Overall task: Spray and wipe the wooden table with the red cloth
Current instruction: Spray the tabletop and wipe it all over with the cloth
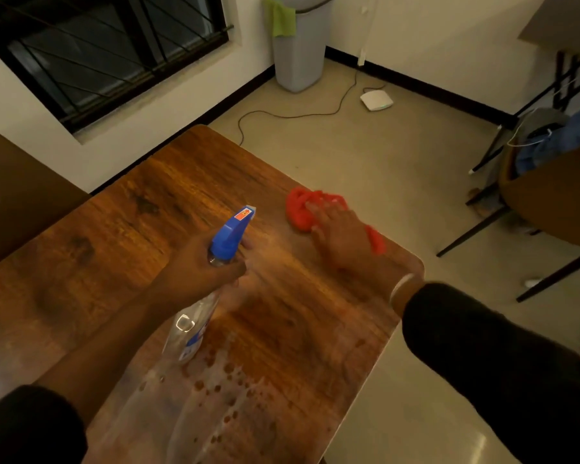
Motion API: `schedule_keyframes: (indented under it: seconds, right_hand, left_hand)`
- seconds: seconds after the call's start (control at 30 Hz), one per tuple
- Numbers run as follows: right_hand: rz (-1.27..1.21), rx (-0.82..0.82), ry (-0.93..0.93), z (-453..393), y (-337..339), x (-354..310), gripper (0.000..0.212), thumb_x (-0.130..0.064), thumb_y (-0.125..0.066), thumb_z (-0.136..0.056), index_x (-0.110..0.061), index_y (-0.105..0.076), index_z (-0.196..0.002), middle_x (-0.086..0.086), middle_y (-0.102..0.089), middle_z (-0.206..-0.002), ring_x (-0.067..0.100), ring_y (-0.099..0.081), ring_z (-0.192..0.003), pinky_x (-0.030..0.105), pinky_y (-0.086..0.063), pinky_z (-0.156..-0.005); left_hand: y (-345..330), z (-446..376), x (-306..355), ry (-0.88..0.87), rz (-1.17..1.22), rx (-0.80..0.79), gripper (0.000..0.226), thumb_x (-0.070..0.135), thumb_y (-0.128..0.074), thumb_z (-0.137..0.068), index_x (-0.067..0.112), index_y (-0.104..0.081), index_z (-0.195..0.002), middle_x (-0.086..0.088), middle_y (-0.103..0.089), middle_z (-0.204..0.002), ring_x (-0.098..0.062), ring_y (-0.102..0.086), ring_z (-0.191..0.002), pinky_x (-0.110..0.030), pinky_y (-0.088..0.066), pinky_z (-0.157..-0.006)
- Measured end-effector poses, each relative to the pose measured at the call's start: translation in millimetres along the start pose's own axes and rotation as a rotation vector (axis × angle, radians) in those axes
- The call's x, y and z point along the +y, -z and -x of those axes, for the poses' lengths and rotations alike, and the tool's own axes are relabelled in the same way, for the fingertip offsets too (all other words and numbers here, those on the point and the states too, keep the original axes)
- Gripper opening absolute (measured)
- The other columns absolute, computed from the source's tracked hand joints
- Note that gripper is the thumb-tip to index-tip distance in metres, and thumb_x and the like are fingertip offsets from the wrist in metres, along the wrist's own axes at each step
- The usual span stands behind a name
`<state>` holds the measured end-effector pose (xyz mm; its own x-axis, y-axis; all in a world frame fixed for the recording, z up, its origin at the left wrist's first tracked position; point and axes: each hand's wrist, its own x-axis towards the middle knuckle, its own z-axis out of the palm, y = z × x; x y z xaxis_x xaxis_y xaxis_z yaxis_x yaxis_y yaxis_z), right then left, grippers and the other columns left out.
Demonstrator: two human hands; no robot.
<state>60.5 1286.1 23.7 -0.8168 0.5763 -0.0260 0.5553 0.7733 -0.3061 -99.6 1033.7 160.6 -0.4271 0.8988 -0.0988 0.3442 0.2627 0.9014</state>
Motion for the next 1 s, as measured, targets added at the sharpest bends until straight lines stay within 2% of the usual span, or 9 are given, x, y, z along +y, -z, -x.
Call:
schedule_keyframes:
  seconds: [0.1,0.23,0.33,0.4,0.57,0.67,0.8,0.93,1.0]
  right_hand:
    - [-0.049,0.055,-0.106,2,10,17,0.058,-0.042,-0.034,-0.111,-0.029,-0.019,-0.166,0.012,-0.025,-0.170,0.036,-0.024,-0.156,0.052,-0.022,-0.127]
    - [0.008,0.015,0.060,99,-23,-9,0.056,-0.045,-0.026,-0.111,-0.041,-0.013,-0.165,0.001,-0.008,-0.175,0.030,0.001,-0.162,0.058,-0.006,-0.130]
    - [0.039,-0.066,0.318,192,-42,-6,0.054,-0.047,-0.023,-0.112,-0.038,-0.016,-0.165,-0.002,-0.010,-0.175,0.029,-0.006,-0.162,0.053,-0.004,-0.130]
    - [0.037,-0.051,0.332,198,-29,24,0.054,-0.047,-0.027,-0.112,-0.035,-0.026,-0.164,-0.003,-0.017,-0.174,0.026,-0.012,-0.161,0.051,-0.008,-0.130]
    - [-0.075,0.111,-0.279,114,19,73,0.055,-0.041,-0.036,-0.110,-0.025,-0.031,-0.163,0.009,-0.027,-0.170,0.033,-0.023,-0.158,0.058,-0.022,-0.125]
    - [-0.074,0.203,-0.473,120,1,46,0.057,-0.039,-0.040,-0.110,-0.030,-0.026,-0.164,0.007,-0.022,-0.172,0.033,-0.017,-0.159,0.061,-0.016,-0.126]
    - [-0.033,0.091,-0.134,190,-37,-20,0.057,-0.047,-0.030,-0.110,-0.037,-0.021,-0.165,0.002,-0.012,-0.175,0.032,-0.003,-0.162,0.065,-0.008,-0.125]
    - [0.033,-0.135,0.488,276,-72,-65,0.055,-0.049,-0.023,-0.113,-0.039,-0.012,-0.166,-0.001,-0.003,-0.176,0.031,0.001,-0.162,0.059,-0.003,-0.127]
    - [0.130,-0.168,0.659,272,-68,-58,0.057,-0.049,-0.031,-0.112,-0.038,-0.015,-0.166,0.001,-0.007,-0.176,0.031,-0.003,-0.162,0.058,-0.011,-0.127]
  left_hand:
    - [-7,4,-1,0.000,-0.003,-0.035,0.022,0.032,-0.075,-0.072,0.046,-0.069,-0.088,0.003,-0.074,-0.068,-0.006,-0.071,-0.059,-0.015,-0.055,-0.059]
    - [-15,4,1,0.027,0.040,-0.084,0.030,0.033,-0.073,-0.070,0.035,-0.068,-0.100,-0.015,-0.074,-0.078,-0.030,-0.073,-0.066,-0.047,-0.061,-0.070]
    - [-19,4,3,0.015,0.048,-0.100,0.029,0.032,-0.073,-0.071,0.035,-0.068,-0.100,-0.017,-0.073,-0.079,-0.030,-0.073,-0.066,-0.045,-0.061,-0.069]
    - [-21,6,4,0.012,0.046,-0.103,0.029,0.033,-0.073,-0.071,0.035,-0.068,-0.099,-0.016,-0.073,-0.080,-0.029,-0.073,-0.067,-0.042,-0.062,-0.068]
    - [-26,16,3,0.028,0.010,-0.119,0.027,0.027,-0.074,-0.074,0.030,-0.069,-0.101,-0.016,-0.074,-0.080,-0.034,-0.072,-0.070,-0.045,-0.062,-0.069]
    - [-29,25,3,0.023,-0.032,-0.105,0.028,0.013,-0.075,-0.076,0.037,-0.071,-0.090,-0.009,-0.074,-0.076,-0.020,-0.072,-0.063,-0.028,-0.061,-0.062]
    - [-25,38,8,0.007,-0.026,-0.118,0.037,0.008,-0.075,-0.078,0.044,-0.069,-0.078,0.001,-0.072,-0.065,-0.003,-0.067,-0.054,-0.010,-0.053,-0.055]
    - [-13,47,8,-0.024,-0.024,-0.110,0.034,-0.001,-0.074,-0.082,0.030,-0.067,-0.092,-0.018,-0.071,-0.071,-0.031,-0.070,-0.065,-0.031,-0.060,-0.066]
    - [-6,54,5,-0.035,-0.036,-0.112,0.033,-0.003,-0.074,-0.083,0.029,-0.065,-0.090,-0.018,-0.071,-0.071,-0.031,-0.070,-0.065,-0.023,-0.058,-0.067]
